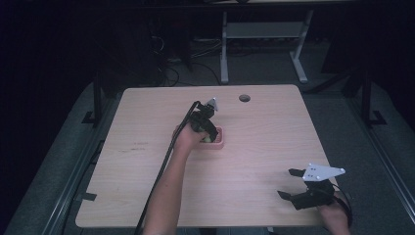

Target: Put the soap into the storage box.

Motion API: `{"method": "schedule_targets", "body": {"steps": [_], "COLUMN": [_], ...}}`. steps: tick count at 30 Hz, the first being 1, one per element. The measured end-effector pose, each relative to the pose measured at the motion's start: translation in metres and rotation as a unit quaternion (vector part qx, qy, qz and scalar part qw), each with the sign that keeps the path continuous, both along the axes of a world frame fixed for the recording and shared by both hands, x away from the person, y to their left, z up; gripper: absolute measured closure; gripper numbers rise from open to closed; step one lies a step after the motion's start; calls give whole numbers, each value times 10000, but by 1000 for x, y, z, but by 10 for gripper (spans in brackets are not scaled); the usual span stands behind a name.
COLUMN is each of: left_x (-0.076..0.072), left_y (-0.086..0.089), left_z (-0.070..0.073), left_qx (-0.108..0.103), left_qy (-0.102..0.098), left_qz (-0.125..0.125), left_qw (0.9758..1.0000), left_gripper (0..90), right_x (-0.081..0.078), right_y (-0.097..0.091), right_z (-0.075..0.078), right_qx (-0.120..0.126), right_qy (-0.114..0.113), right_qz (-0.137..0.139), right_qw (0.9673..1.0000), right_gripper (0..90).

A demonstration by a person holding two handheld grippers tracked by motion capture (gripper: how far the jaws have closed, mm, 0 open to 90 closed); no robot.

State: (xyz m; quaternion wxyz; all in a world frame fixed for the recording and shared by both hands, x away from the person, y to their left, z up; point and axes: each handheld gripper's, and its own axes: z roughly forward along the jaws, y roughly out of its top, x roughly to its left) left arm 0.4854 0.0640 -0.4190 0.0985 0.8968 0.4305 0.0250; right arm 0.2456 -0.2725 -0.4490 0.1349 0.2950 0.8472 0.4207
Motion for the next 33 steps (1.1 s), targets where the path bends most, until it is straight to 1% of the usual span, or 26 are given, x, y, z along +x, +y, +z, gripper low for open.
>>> {"method": "schedule_targets", "body": {"steps": [2,5,7,14,19,27,33], "left_x": [-1,-3,-3,-8,-11,-14,-19], "left_y": [1,2,3,8,7,7,6], "left_z": [1,4,6,14,17,21,25], "left_qx": [-17,-57,-67,-248,-257,-281,-303], "left_qy": [12,-33,-47,-139,-218,-252,-337], "left_qz": [4,9,-31,-2,-54,-107,-143], "left_qw": [10000,10000,10000,9996,9994,9992,9989], "left_gripper": [256,255,254,252,239,233,234], "right_x": [0,1,1,1,0,0,0], "right_y": [0,0,0,0,0,0,0], "right_z": [0,-1,-1,-1,-1,-2,-2], "right_qx": [-9,-22,-25,-44,-58,-71,-53], "right_qy": [-21,-33,-31,-31,-7,44,63], "right_qz": [16,34,33,36,17,-6,-36], "right_qw": [10000,10000,10000,10000,10000,10000,10000], "right_gripper": [138,138,138,138,138,138,137]}}
